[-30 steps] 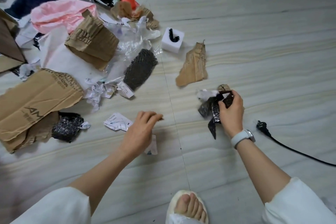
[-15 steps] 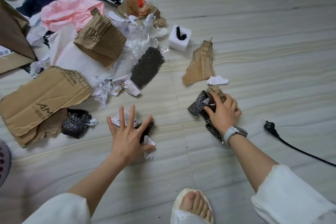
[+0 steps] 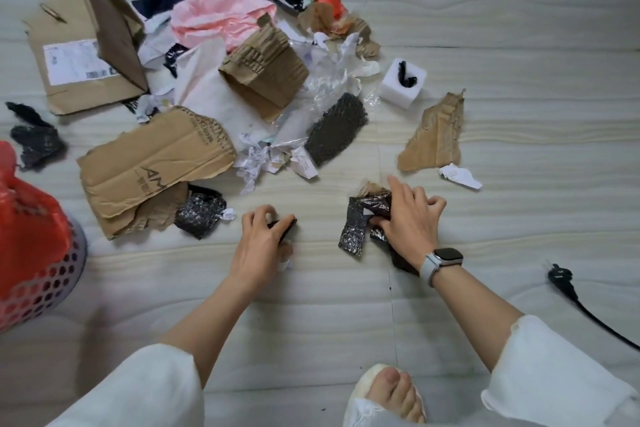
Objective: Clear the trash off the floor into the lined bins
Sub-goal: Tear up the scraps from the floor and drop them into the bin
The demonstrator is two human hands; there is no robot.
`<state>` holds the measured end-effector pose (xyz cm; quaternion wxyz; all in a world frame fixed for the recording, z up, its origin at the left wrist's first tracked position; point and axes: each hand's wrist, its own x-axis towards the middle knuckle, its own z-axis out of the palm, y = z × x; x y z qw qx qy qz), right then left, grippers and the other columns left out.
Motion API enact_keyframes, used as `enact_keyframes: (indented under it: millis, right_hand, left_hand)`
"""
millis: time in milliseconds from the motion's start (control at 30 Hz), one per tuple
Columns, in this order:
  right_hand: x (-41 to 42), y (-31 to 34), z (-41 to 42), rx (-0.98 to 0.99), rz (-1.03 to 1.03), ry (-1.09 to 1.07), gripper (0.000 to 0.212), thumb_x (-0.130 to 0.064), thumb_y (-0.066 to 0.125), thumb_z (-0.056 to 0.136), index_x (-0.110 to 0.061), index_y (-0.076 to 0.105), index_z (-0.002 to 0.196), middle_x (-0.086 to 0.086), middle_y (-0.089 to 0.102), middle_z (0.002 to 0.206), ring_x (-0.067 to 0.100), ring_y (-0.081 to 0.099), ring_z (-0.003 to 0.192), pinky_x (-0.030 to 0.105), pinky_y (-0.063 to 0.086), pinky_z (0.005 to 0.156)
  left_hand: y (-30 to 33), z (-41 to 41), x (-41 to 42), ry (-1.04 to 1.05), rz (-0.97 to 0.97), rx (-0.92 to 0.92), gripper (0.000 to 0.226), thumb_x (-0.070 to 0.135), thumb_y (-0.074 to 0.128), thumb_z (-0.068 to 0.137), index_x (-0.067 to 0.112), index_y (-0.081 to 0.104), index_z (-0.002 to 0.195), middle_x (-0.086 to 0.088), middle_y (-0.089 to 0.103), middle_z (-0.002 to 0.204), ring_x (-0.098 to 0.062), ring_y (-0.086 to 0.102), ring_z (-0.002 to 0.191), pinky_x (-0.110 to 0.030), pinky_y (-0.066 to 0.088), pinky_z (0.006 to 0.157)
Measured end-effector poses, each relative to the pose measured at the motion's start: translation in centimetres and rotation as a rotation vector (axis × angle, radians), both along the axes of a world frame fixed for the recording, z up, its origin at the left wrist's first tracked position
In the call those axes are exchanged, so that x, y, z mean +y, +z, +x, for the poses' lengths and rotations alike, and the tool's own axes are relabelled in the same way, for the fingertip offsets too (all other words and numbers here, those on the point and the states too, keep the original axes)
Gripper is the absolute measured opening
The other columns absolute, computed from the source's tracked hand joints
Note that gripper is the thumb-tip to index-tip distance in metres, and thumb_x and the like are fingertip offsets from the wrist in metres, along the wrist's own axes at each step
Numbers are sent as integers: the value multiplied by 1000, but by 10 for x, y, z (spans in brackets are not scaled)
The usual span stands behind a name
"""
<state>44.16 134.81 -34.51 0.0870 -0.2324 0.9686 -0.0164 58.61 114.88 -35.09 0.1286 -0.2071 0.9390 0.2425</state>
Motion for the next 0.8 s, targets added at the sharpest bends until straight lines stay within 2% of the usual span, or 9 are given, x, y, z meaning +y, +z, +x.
enact_keyframes:
  millis: [100, 167, 267, 467, 533, 600, 633, 700, 800]
  right_hand:
    - [-10, 9, -2, -27, 88, 92, 23, -21, 57, 78, -19, 52, 101, 1, 60, 100, 25, 50, 95, 33, 11, 68]
    - [-14, 14, -2, -85, 65, 102, 12, -23, 56, 82, -20, 49, 92, 1, 63, 97, 26, 54, 91, 33, 13, 67]
    - [-27, 29, -1, -126, -54, 83, 15, -30, 55, 86, -17, 49, 90, 6, 66, 96, 31, 58, 92, 34, 22, 68]
    - [-110, 106, -8, -24, -471, 92, 30, -38, 59, 85, -9, 51, 84, 14, 65, 73, 40, 59, 71, 34, 33, 56]
    - [-154, 136, -5, 2, -611, 188, 35, -42, 57, 85, -8, 53, 84, 14, 65, 68, 38, 60, 64, 35, 38, 53]
    - [-198, 168, 6, 30, -729, 263, 40, -47, 53, 83, -8, 57, 87, 15, 66, 69, 36, 61, 63, 37, 44, 53]
    - [-223, 183, 15, 43, -792, 307, 40, -47, 52, 81, -8, 58, 87, 15, 66, 69, 36, 62, 62, 37, 45, 53]
    - [-269, 210, 40, 54, -875, 411, 36, -43, 55, 80, -8, 59, 87, 15, 66, 69, 35, 63, 61, 35, 44, 51]
    - [-324, 233, 87, 56, -892, 554, 34, -41, 60, 78, -7, 58, 84, 14, 65, 65, 35, 62, 56, 31, 41, 47]
  left_hand:
    - [4, -3, 3, 95, 37, -1, 53, 4, 55, 82, 18, 47, 132, -13, 40, 131, -32, 40, 116, -38, 45, 86]
    - [8, -10, -4, 138, 117, -24, 51, 1, 55, 81, 15, 50, 129, -13, 53, 117, -32, 51, 108, -37, 45, 85]
    - [28, -26, -25, 88, 137, 27, 38, -2, 55, 82, 10, 58, 117, -15, 59, 107, -34, 57, 97, -42, 48, 82]
    - [127, -58, -108, 95, -23, 472, 24, -7, 52, 85, 2, 62, 105, -17, 59, 100, -33, 57, 91, -42, 48, 77]
    - [172, -52, -140, 175, -96, 630, 24, -9, 51, 84, 0, 62, 103, -19, 59, 97, -31, 57, 88, -33, 45, 78]
    - [214, -33, -169, 273, -181, 779, 23, -9, 50, 82, -2, 62, 100, -20, 60, 95, -26, 55, 85, -19, 35, 75]
    - [231, -15, -187, 333, -224, 828, 23, -7, 50, 81, -2, 62, 100, -21, 60, 94, -24, 55, 85, -16, 33, 74]
    - [253, 27, -219, 454, -291, 876, 24, -6, 50, 81, -1, 63, 102, -21, 61, 96, -26, 56, 88, -14, 32, 77]
    - [259, 96, -251, 571, -338, 838, 29, -13, 51, 81, -2, 61, 106, -22, 59, 98, -24, 55, 91, -10, 31, 80]
